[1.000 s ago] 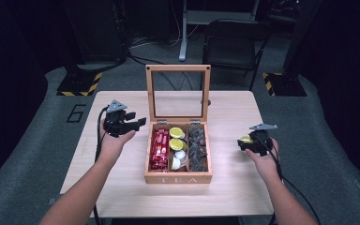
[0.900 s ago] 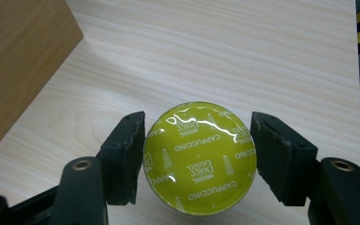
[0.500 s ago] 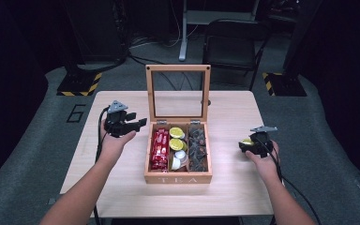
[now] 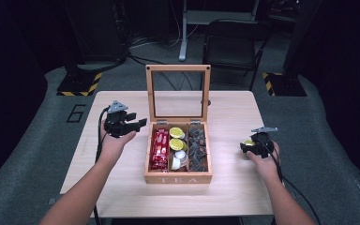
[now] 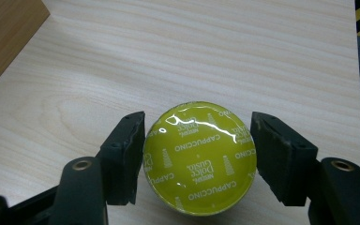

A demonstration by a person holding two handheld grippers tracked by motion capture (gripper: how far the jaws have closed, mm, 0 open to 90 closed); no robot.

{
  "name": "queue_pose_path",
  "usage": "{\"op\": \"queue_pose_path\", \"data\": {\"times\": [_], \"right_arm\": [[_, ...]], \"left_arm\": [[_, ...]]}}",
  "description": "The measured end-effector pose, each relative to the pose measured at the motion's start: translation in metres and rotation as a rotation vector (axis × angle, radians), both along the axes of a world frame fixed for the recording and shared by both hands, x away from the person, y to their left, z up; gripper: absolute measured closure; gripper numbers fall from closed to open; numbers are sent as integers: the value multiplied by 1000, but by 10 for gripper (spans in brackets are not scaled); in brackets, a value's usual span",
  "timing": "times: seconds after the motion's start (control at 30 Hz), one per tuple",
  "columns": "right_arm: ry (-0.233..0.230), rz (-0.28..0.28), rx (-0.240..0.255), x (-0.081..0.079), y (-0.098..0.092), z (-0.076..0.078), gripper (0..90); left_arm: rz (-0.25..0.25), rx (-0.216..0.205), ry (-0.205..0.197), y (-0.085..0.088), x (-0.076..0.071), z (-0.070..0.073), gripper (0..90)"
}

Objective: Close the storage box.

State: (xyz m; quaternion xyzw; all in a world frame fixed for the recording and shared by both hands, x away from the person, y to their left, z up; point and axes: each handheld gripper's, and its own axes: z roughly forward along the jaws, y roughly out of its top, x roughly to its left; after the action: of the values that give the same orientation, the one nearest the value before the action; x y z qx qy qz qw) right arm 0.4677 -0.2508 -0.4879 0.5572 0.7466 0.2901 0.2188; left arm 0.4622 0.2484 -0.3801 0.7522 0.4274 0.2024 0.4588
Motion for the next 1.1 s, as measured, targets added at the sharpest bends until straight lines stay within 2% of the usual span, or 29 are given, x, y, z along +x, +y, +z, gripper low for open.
{"op": "queue_pose_path", "data": {"times": [0.1, 0.27, 0.57, 0.87, 0.97, 1.1], "right_arm": [[9, -4, 2, 1, 1, -1, 365], [-5, -4, 4, 1, 1, 0, 345], [-41, -6, 2, 2, 4, 16, 323], [-80, 74, -3, 9, 27, 42, 332], [-93, 91, 9, 12, 37, 50, 333], [-102, 142, 22, 15, 47, 59, 350]], "left_arm": [[-1, 1, 5, 0, 0, 0, 438], [-2, 2, 6, 1, 0, -1, 438], [1, 0, 4, 1, 0, 0, 438], [-2, -1, 4, 0, 0, 0, 438], [-3, 0, 5, 1, 0, 0, 438], [4, -4, 4, 2, 1, -1, 437]]}}
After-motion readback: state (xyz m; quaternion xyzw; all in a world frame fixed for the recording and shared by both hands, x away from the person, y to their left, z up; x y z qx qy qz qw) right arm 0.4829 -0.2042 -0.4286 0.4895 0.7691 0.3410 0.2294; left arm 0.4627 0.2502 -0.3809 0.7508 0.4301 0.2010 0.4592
